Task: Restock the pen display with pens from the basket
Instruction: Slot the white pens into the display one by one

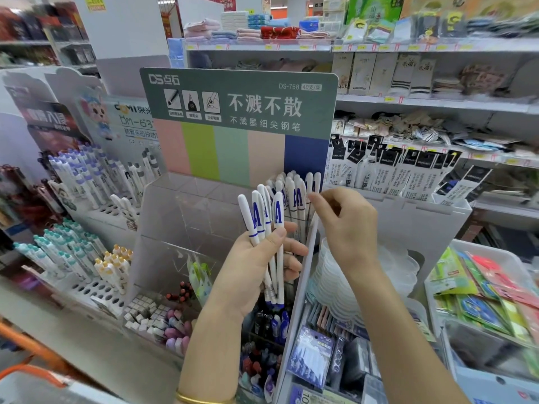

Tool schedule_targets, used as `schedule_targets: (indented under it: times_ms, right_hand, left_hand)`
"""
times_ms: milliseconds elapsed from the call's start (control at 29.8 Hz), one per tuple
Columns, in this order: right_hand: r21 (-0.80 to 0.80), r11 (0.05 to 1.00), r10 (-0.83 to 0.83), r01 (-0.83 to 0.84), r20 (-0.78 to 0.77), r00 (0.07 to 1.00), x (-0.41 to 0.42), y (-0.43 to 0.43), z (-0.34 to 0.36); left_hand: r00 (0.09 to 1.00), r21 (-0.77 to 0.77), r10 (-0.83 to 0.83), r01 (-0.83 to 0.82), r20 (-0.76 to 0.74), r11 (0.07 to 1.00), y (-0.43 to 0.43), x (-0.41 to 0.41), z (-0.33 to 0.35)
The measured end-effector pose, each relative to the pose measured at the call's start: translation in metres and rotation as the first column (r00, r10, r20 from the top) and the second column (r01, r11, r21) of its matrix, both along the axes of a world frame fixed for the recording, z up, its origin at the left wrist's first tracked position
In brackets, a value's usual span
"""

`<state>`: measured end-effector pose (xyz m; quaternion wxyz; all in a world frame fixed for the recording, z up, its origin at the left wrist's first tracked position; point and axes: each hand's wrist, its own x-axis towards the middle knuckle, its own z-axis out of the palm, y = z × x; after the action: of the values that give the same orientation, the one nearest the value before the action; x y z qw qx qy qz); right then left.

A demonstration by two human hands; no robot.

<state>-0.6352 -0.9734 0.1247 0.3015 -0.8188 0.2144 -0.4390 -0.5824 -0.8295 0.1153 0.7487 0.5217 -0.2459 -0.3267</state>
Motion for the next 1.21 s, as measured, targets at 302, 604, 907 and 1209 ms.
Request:
schedule_targets:
  times_ms: [302, 604, 907, 1209]
  right_hand:
    - [0.440, 0.818, 0.330, -0.369, 0.166, 0.929, -0.010, 0.014, 0.022]
    - [0.106, 0.994, -0.086, 0.039, 0.485, 0.870, -0.002, 0.000, 0.027]
    - [-0.156, 0.987, -0.048, 0.031, -0.109, 0.993, 0.016, -0.003, 0.001]
    - [0.035, 0.999, 0.004, -0.003, -0.036, 0.999, 0.001, 0.005, 0.001]
  left_hand:
    - [0.997, 0.029, -0.075, 0.074, 0.007, 0.997, -0.001, -0.002, 0.002]
    - [1.000, 0.096, -0.001, 0.001, -0.003, 0.995, -0.001, 0.004, -0.003]
    - [0.999, 0.110, 0.029, -0.030, 0.012, 0.993, -0.001, 0.004, -0.001]
    - [0.998, 0.060, -0.012, 0.008, 0.069, 0.998, -0.001, 0.003, -0.001]
